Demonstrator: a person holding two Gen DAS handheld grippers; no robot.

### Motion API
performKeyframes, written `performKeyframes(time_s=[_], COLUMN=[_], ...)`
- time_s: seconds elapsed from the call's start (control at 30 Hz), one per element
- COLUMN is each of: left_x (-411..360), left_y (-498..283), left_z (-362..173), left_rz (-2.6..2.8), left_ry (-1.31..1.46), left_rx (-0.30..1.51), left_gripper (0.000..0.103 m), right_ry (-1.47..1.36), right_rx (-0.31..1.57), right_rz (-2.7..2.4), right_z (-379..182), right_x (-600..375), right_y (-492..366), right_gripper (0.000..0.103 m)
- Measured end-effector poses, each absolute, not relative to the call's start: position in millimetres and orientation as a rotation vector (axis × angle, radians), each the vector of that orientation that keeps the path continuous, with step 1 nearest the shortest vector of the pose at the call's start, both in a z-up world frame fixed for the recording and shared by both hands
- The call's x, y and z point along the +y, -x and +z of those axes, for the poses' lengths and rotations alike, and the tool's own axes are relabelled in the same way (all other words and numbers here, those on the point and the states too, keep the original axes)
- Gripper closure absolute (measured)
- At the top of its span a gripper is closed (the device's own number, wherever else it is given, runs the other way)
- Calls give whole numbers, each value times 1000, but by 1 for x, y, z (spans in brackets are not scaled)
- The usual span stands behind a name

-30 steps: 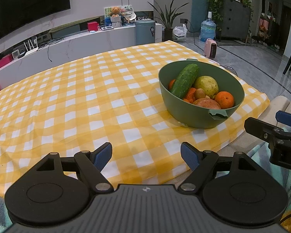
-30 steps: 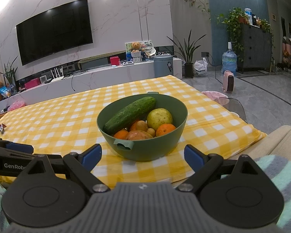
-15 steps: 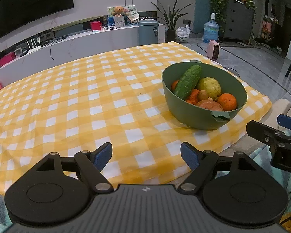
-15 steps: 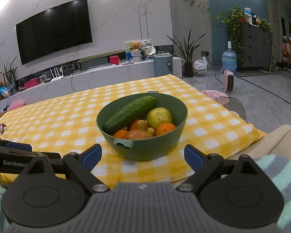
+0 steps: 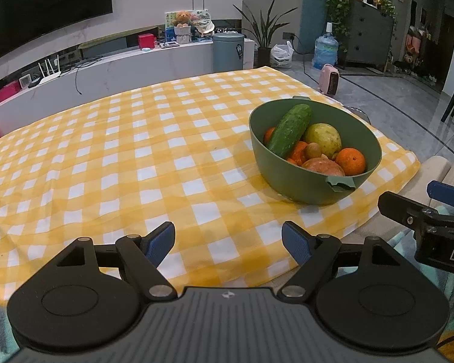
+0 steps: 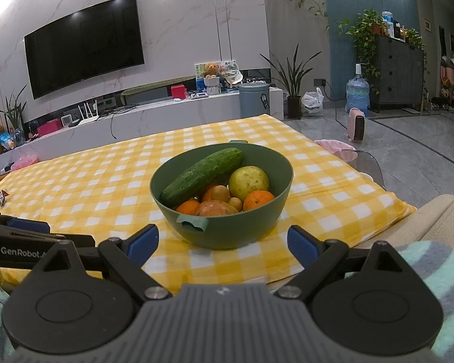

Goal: Organize fruits

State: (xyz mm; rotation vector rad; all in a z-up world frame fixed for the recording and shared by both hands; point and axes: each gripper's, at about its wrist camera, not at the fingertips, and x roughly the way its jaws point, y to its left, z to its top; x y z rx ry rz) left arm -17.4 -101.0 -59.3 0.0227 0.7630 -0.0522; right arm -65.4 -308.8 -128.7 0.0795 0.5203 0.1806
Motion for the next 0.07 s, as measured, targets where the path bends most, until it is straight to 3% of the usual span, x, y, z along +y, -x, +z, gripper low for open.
performKeyframes(time_s=[0.07], left_x=[-101], left_y=[17], left_z=[-59], left_rz=[-52], left_ry=[-23], left_rx=[764], left_gripper=[9], right_ry=[-79], right_rx=[523], right_rz=[180], right_z=[-130], right_x=[-308], right_y=[65], right_gripper=[14])
